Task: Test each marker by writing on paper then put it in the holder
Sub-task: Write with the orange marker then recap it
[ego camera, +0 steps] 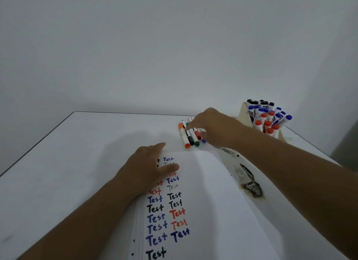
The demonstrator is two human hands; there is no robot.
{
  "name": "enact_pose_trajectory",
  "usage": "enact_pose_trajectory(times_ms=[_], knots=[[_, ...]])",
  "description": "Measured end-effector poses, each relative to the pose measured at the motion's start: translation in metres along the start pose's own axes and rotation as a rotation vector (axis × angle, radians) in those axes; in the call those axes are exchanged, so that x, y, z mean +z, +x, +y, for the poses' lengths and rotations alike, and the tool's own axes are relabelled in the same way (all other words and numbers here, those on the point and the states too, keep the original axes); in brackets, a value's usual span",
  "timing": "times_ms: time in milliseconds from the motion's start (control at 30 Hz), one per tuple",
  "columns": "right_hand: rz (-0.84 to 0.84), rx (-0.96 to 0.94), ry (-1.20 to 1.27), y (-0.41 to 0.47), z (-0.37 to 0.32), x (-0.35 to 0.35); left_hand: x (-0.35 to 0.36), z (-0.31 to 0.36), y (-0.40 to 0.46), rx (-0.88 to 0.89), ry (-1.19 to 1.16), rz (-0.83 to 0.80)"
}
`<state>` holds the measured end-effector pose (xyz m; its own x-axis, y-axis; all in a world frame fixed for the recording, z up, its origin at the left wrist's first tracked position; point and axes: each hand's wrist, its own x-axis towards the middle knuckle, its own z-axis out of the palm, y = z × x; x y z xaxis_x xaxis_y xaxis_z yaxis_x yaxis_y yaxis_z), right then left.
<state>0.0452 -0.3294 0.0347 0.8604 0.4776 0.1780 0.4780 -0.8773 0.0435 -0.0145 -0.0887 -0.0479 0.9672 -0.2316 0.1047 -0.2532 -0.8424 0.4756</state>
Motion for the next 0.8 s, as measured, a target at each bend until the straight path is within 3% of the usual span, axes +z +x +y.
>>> enact_pose_trajectory(times_ms=[167, 500, 667, 800], knots=[[-0.113, -0.036, -0.126, 0.017, -0.011, 0.036, 0.005, -0.005, 0.005, 0.000, 0.006, 0.022], [0.039, -0.086, -0.128, 0.017, -0.014, 0.054, 0.006, -0.007, 0.005, 0.020, -0.024, 0.052], [0.296, 0.014, 0.241, -0.006, -0.027, 0.034, 0.004, -0.007, 0.003, 0.051, -0.073, 0.113], [0.450, 0.251, 0.908, -0.041, -0.059, 0.013, 0.000, -0.003, -0.002, 0.182, -0.151, 0.267]])
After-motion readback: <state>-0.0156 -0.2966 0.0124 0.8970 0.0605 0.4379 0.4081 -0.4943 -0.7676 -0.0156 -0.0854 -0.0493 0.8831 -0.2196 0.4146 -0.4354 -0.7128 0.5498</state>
